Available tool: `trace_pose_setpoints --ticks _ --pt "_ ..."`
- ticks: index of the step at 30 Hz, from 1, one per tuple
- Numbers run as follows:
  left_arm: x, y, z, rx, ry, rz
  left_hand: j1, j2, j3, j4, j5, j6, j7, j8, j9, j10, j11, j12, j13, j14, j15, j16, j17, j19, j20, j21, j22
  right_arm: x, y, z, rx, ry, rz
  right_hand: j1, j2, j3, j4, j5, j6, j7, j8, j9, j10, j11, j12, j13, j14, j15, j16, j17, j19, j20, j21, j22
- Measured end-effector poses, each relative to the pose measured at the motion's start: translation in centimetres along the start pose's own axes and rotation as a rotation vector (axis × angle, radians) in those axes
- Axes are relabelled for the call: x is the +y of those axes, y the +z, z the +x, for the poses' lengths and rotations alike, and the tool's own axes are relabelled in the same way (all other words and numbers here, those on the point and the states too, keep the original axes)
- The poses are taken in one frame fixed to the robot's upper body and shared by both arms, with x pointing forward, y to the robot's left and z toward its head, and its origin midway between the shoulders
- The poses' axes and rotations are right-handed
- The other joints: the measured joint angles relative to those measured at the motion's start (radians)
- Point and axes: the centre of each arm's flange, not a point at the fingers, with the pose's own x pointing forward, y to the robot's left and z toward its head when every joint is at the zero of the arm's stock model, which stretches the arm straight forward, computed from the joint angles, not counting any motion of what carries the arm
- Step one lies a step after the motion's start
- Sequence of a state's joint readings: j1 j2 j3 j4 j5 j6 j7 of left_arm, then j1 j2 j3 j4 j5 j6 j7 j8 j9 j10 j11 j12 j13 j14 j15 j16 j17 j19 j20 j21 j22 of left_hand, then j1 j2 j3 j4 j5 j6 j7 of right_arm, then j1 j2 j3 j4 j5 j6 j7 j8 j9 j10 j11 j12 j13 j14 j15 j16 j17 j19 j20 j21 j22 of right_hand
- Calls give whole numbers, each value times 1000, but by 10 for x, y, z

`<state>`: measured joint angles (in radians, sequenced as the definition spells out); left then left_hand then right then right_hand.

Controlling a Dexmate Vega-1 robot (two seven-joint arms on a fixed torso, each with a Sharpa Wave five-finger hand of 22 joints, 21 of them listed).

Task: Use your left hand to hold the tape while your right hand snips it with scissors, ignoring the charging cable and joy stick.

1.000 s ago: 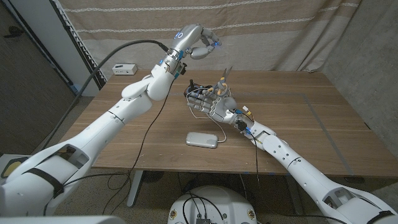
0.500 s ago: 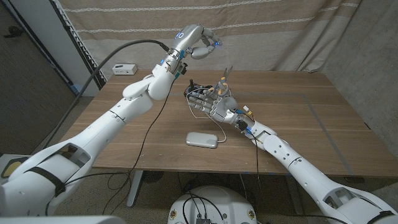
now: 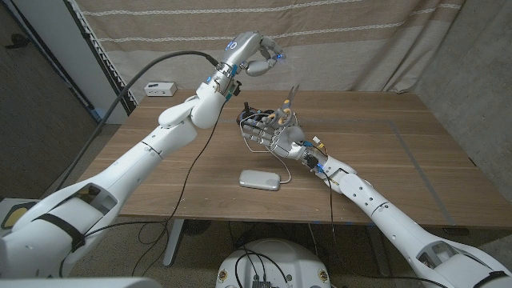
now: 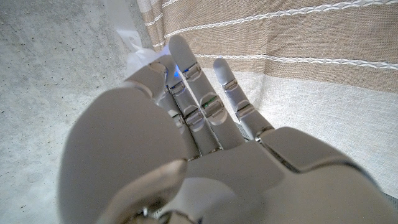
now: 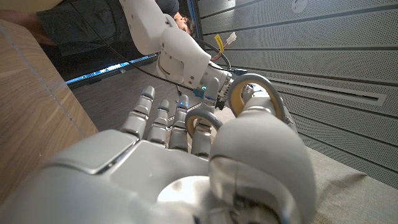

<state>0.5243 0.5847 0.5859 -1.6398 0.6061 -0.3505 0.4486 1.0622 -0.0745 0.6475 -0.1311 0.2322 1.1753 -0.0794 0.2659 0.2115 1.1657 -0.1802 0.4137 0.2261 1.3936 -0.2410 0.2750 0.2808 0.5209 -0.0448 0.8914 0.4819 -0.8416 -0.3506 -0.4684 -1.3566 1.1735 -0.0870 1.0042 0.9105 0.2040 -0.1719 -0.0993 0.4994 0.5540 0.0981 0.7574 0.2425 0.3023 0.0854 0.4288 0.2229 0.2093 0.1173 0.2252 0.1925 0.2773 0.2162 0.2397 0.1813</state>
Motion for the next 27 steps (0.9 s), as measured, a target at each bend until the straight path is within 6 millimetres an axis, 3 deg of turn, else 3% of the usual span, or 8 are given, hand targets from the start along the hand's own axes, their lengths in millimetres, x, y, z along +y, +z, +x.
trace_pose_setpoints --ticks 3,7,12,16,22,27 --pt "0 0 0 0 0 0 0 0 0 0 0 0 0 0 0 0 0 0 0 0 0 0 0 0 0 0 0 0 -1 0 4 -2 4 41 9 55 2 -1 11 4 -8 -5 10 -10 1 1 5 -5 0 4 4 -4 -4 3" --pt "0 0 0 0 1 0 0 0 0 0 0 0 0 0 0 0 0 0 0 0 0 0 0 -4 -4 4 0 0 -1 1 8 -4 6 85 18 145 26 -25 32 -3 -15 -10 32 -25 10 3 3 -18 8 10 7 0 -8 3" --pt "0 0 0 0 1 1 0 0 0 0 0 0 0 0 0 0 0 0 0 0 0 0 0 -4 -4 4 0 -1 -2 1 13 -5 8 142 18 258 47 -71 70 -16 -23 -8 58 -39 16 7 6 -36 18 18 12 -6 -8 8" --pt "0 0 -1 1 2 1 0 0 0 0 0 0 0 0 0 0 0 0 0 0 0 0 0 -3 -4 4 -1 -1 -1 2 16 -8 7 179 9 331 54 -109 110 -23 -23 -7 72 -35 30 7 12 -56 25 20 12 -20 -8 8" --pt "1 -1 -1 2 4 1 0 0 0 0 0 0 0 0 0 0 0 0 0 0 0 7 0 -3 -4 7 -5 -1 -1 2 36 -18 3 222 1 395 58 -160 147 -14 -35 -9 101 -7 59 12 46 -92 46 19 29 -47 -8 8" --pt "1 -1 -2 4 5 1 0 0 0 0 0 0 0 0 0 0 0 0 0 0 0 7 0 -3 -4 7 -5 0 -1 2 48 -22 -2 234 3 410 56 -178 159 -5 -39 -9 111 4 65 12 62 -98 50 19 32 -61 -8 7"
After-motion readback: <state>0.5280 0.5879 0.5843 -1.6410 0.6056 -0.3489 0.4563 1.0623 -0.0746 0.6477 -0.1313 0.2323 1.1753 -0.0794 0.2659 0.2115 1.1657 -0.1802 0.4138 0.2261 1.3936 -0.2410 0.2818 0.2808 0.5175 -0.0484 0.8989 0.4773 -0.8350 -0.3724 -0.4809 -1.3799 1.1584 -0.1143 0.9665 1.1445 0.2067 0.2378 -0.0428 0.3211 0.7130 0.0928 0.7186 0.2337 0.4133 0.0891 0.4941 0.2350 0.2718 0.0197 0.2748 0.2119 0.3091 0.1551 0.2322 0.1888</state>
